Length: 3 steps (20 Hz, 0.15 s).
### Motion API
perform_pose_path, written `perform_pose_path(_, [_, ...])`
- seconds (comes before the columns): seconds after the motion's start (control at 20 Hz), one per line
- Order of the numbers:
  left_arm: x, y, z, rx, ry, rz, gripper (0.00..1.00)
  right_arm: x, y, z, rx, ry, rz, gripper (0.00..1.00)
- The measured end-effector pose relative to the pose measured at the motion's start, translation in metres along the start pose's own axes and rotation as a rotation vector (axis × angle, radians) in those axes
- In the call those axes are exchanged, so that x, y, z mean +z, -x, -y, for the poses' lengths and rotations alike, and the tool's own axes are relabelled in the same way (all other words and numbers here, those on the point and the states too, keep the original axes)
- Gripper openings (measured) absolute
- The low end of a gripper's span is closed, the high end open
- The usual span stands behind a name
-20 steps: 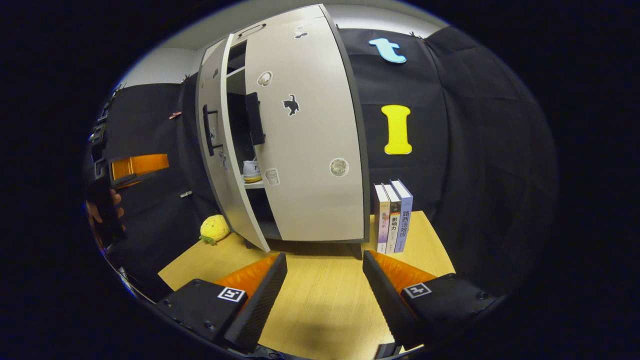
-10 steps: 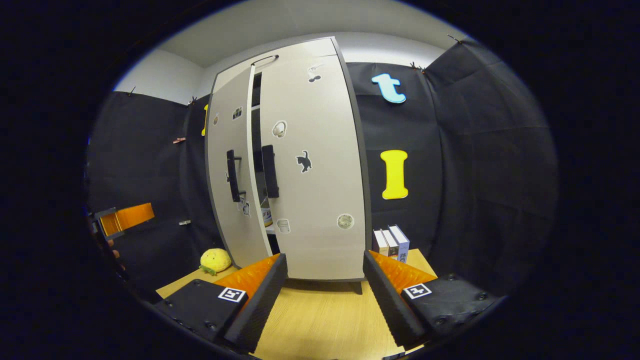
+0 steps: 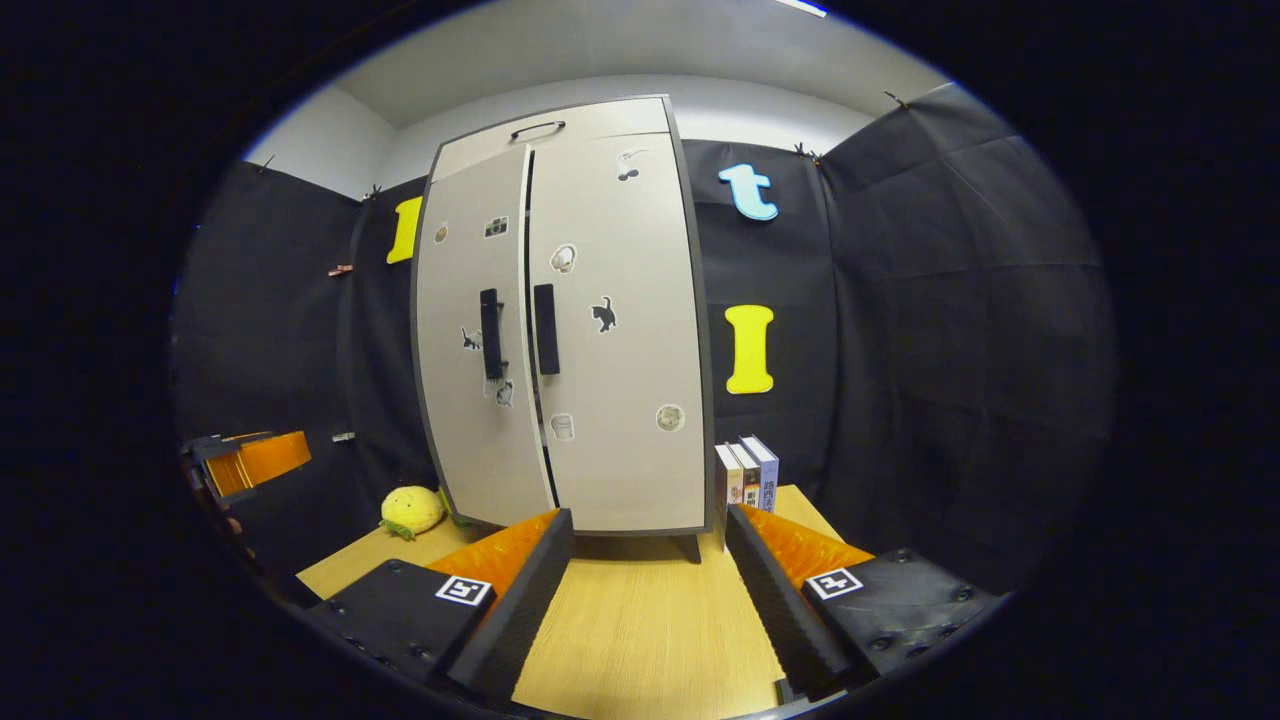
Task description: Grab one shoe with the right hand and put it into the shoe cabinet, grab the other shoe with the left hand and put it into the shoe cabinet; then close the right door with the right hand and the left door with the left hand.
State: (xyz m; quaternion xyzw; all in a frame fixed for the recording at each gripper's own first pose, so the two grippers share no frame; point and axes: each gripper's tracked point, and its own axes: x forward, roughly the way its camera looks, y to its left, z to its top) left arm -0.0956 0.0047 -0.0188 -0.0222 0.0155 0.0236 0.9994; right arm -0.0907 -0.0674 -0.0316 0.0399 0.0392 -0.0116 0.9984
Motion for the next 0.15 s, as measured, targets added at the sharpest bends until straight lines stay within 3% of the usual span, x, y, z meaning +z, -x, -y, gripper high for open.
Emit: perform_pose_path(0.15, [-0.013,0.012,-0.004,-0.022,-0.012,-0.006,0.95,-0.009,0.016,-0.006,-0.028,0.005,-0.002,0.98])
